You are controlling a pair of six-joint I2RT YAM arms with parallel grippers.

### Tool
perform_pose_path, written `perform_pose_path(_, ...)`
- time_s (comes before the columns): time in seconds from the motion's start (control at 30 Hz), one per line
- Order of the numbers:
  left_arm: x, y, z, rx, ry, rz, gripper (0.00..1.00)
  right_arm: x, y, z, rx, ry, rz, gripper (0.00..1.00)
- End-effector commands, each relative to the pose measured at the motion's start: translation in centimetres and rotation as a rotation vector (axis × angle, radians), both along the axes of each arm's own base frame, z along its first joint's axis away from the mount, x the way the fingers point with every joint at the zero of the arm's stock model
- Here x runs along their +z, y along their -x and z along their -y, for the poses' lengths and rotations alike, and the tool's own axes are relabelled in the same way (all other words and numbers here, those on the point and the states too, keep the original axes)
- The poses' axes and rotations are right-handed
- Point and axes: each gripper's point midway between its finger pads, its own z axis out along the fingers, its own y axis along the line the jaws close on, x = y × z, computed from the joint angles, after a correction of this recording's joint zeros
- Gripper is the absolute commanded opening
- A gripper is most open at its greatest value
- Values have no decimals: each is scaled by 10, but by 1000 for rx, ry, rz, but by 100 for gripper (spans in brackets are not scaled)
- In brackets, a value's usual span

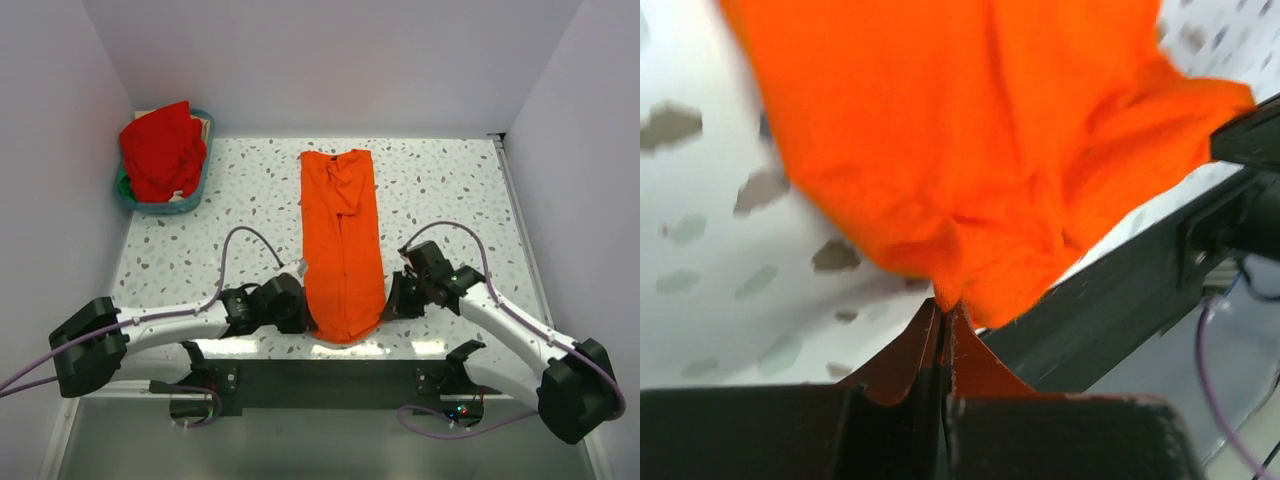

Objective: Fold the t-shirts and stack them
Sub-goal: Fold the tshirt

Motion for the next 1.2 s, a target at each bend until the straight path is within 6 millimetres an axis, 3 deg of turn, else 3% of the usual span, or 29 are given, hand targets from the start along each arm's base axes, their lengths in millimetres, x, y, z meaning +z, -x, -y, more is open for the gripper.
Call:
perform_pose_path(0.0, 34, -46, 17, 58, 14, 127, 0, 37, -56, -14, -21, 8, 180, 0)
perform_pose_path(0.07, 36, -67, 16, 102, 9, 137, 0, 56, -83, -22, -42, 4, 255, 0)
perform_pose_path(0.2, 60, -116, 24, 187, 53, 193, 0, 68, -129, -31, -93, 47, 336, 0)
perform_pose_path(0.23, 58, -125, 24, 196, 36, 205, 0, 58, -138, -32, -97, 76, 319, 0)
perform_pose_path(0.27, 71, -143, 26, 234, 43, 239, 0, 66, -153, -38, -106, 70, 354, 0)
perform_pose_path(0.33, 70, -160, 25, 258, 21, 249, 0, 62, -170, -39, -122, 104, 368, 0)
perform_pose_path(0.37, 79, -176, 24, 290, 25, 272, 0, 59, -183, -43, -123, 122, 374, 0)
perform_pose_path(0.57, 77, -228, 7, 400, -40, 295, 0, 46, -233, -49, -158, 158, 389, 0)
perform_pose_path(0.63, 68, -238, 4, 409, -69, 290, 0, 44, -243, -50, -170, 150, 387, 0)
perform_pose_path(0.67, 72, -247, 3, 419, -67, 298, 0, 49, -254, -49, -188, 141, 405, 0)
perform_pose_path(0.9, 53, -278, -1, 428, -108, 278, 0, 39, -281, -37, -226, 84, 366, 0)
perform_pose_path(1.17, 53, -301, -8, 449, -110, 280, 0, 31, -301, -25, -237, 41, 357, 0)
